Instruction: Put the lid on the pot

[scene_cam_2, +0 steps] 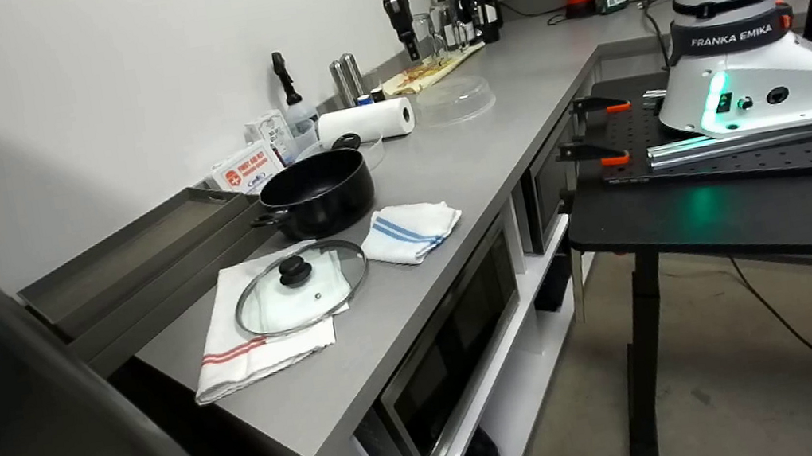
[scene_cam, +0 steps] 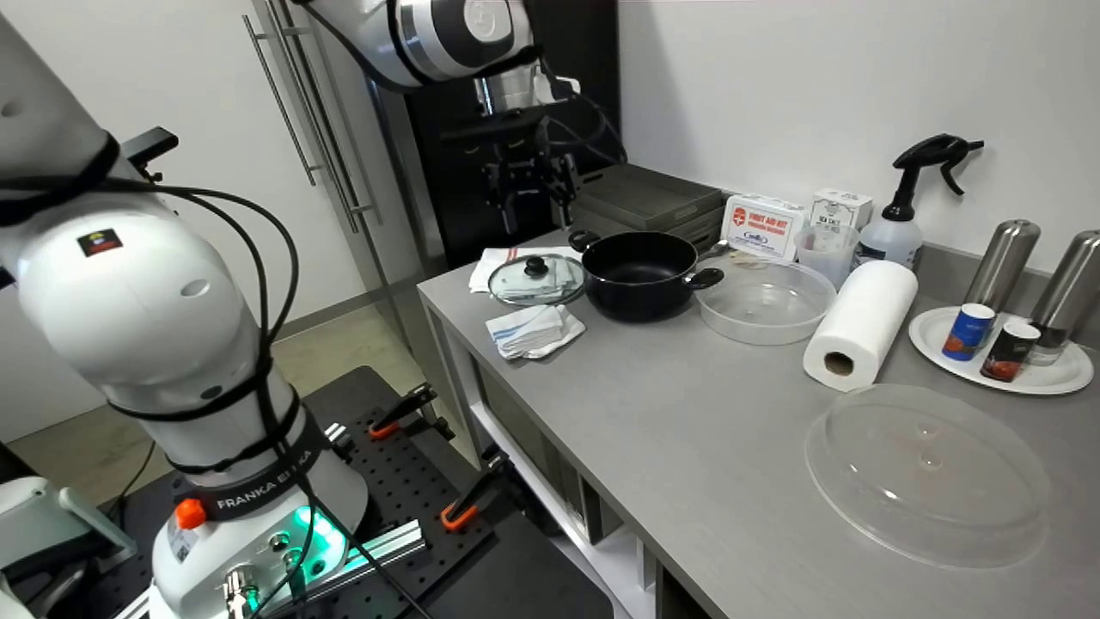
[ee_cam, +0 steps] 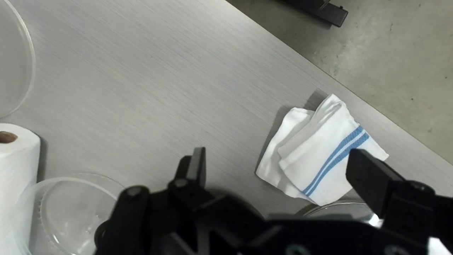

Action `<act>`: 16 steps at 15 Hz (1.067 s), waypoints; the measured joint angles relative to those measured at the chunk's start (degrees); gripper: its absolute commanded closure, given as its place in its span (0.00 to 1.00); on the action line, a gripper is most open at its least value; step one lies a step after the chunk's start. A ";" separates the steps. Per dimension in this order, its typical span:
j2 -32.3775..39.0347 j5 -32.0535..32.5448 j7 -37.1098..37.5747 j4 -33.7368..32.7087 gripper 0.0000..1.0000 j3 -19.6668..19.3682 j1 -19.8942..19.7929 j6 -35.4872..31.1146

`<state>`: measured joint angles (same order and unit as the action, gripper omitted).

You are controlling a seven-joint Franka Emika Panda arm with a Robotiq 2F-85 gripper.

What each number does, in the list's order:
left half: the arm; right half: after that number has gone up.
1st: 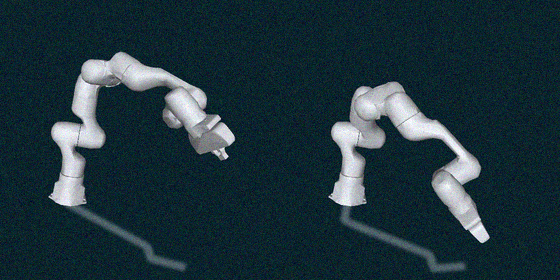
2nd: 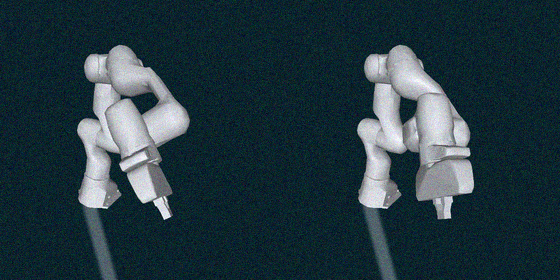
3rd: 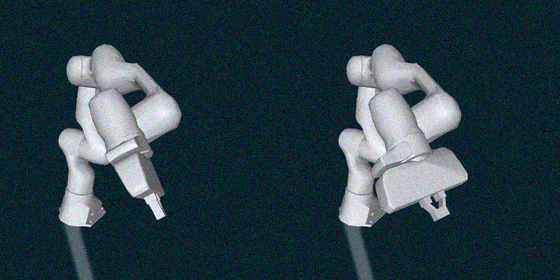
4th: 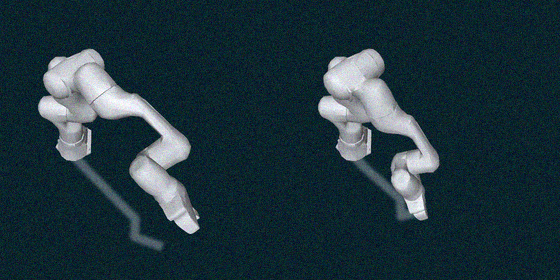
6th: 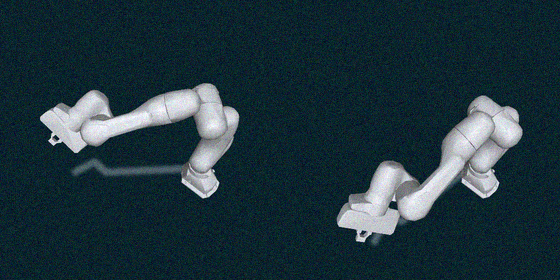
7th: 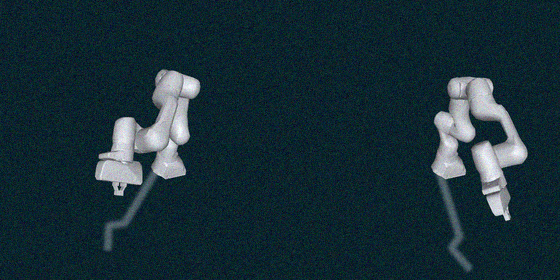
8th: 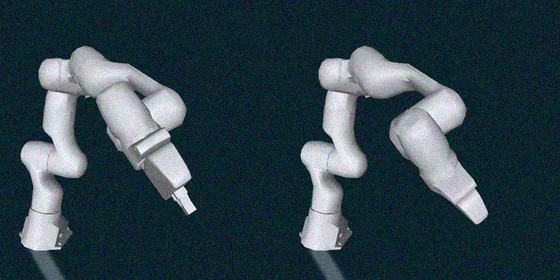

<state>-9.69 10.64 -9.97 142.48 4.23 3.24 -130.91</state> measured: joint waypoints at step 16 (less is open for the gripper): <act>30.48 17.82 8.21 -21.86 0.00 4.74 9.21 -2.11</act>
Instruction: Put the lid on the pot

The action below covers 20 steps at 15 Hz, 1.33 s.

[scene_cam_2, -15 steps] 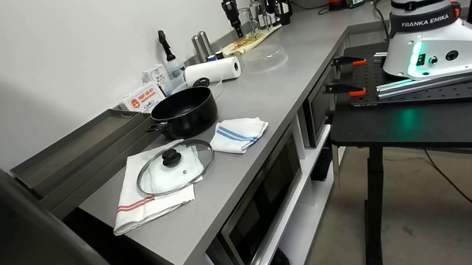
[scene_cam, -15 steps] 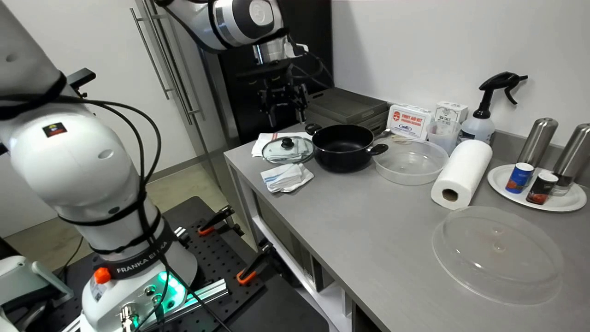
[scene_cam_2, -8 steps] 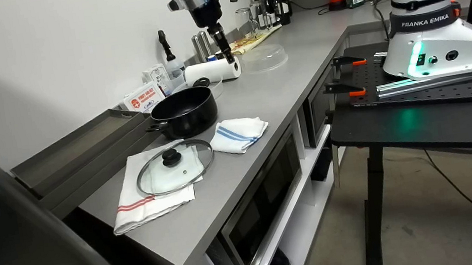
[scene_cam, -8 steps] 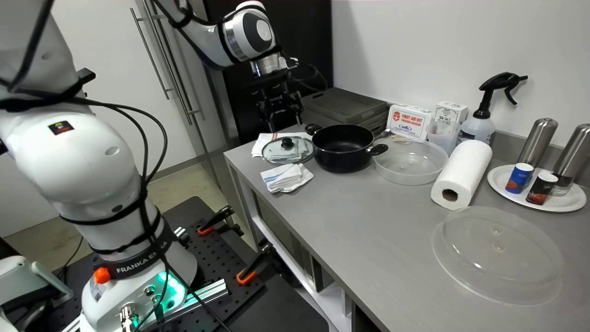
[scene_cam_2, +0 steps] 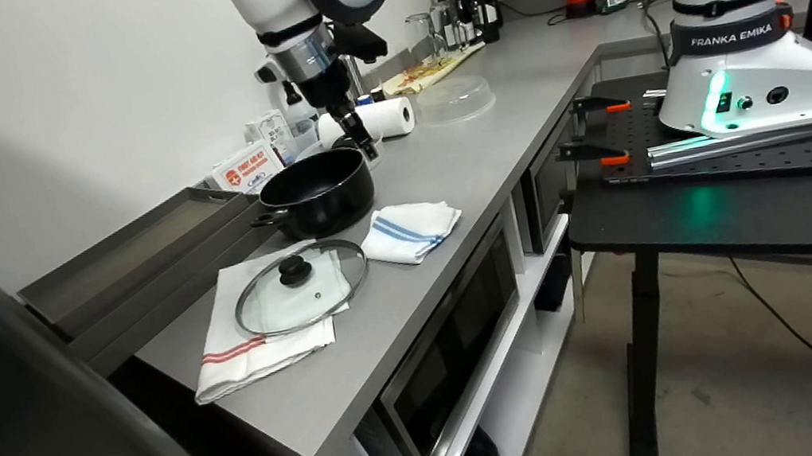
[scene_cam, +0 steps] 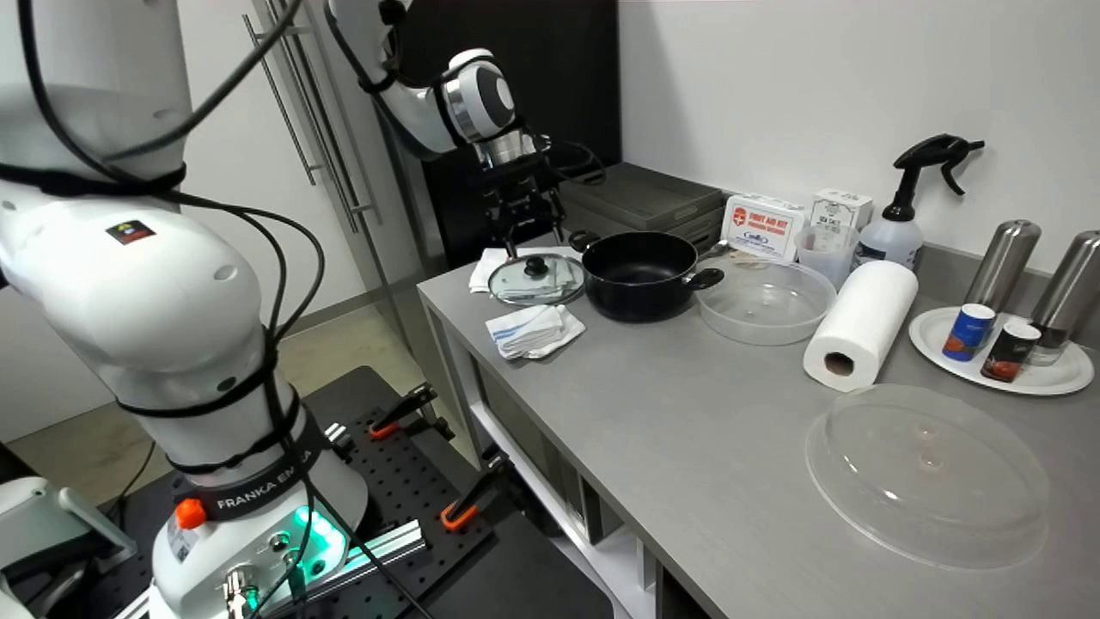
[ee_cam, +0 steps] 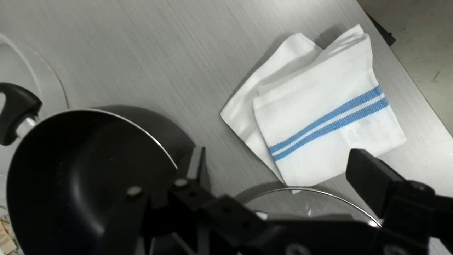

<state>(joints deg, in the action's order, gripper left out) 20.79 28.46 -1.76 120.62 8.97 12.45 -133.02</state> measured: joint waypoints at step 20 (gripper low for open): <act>28.91 -0.65 -3.83 -32.19 0.00 -0.44 7.77 -1.40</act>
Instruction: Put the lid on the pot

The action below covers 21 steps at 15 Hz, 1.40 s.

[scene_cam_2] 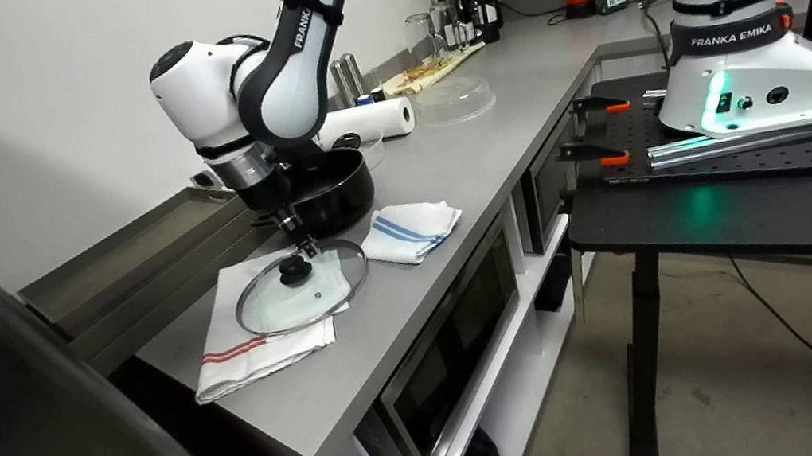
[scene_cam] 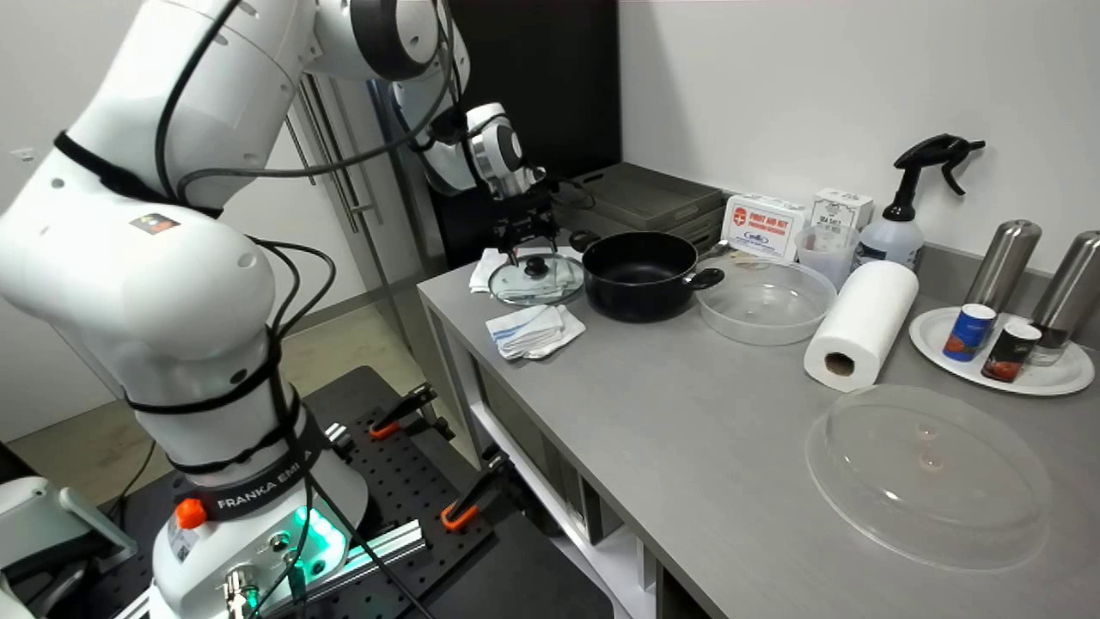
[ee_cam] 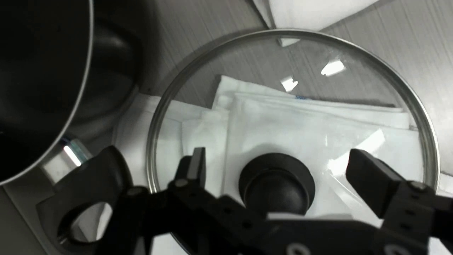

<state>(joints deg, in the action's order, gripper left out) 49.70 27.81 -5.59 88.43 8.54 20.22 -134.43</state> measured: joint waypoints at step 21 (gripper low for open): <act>11.37 -11.00 -8.12 -16.62 0.00 1.60 -1.36 -0.40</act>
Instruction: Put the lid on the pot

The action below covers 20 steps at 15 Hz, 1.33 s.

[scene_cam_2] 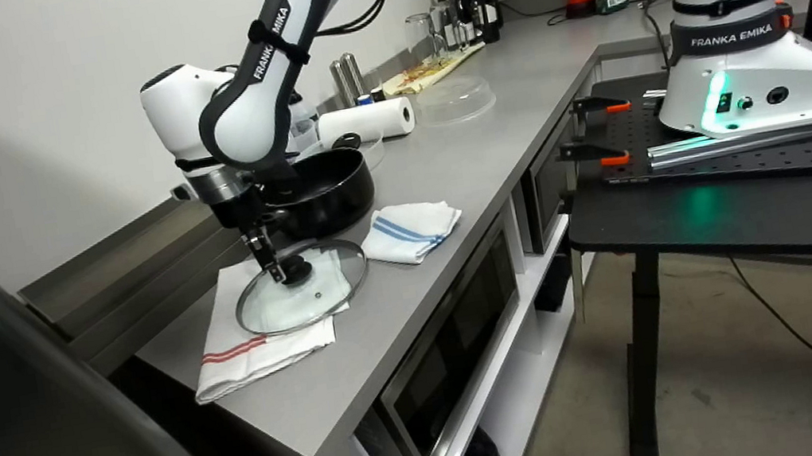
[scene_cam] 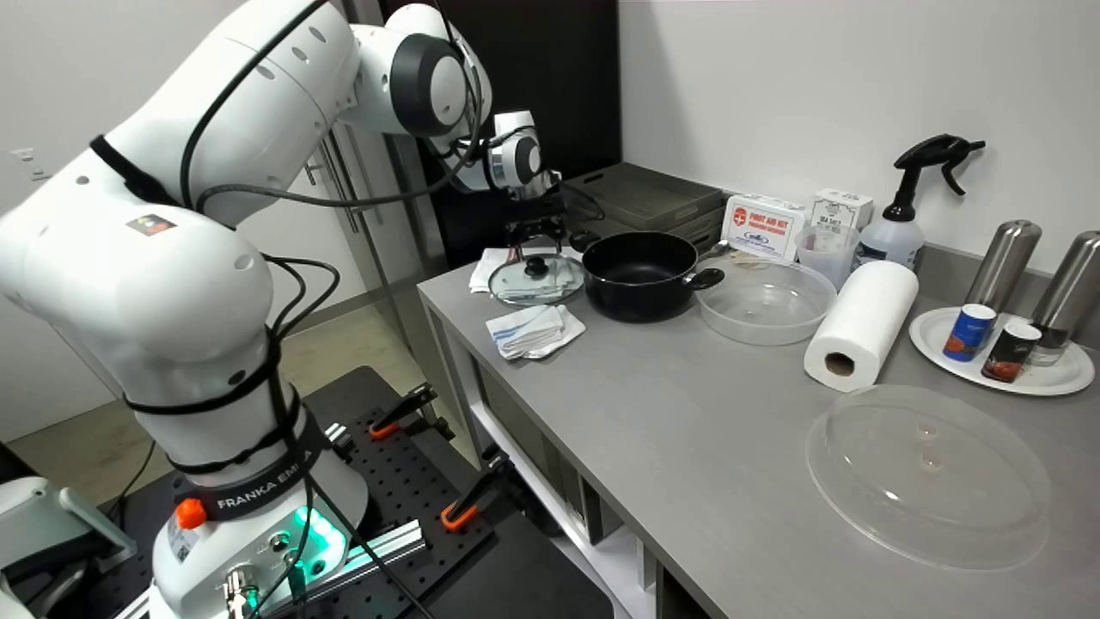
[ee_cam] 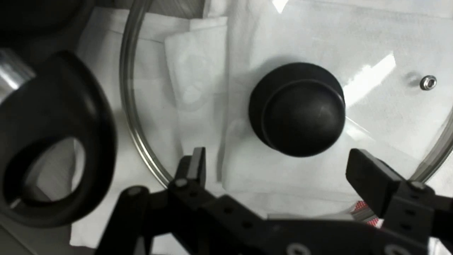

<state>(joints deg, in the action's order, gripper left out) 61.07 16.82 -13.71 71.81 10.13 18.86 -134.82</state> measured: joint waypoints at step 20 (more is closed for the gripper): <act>0.02 -1.17 1.22 3.13 0.14 -0.39 -1.03 -3.67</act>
<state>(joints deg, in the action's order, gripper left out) 61.09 15.65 -12.49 74.94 9.74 17.83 -138.50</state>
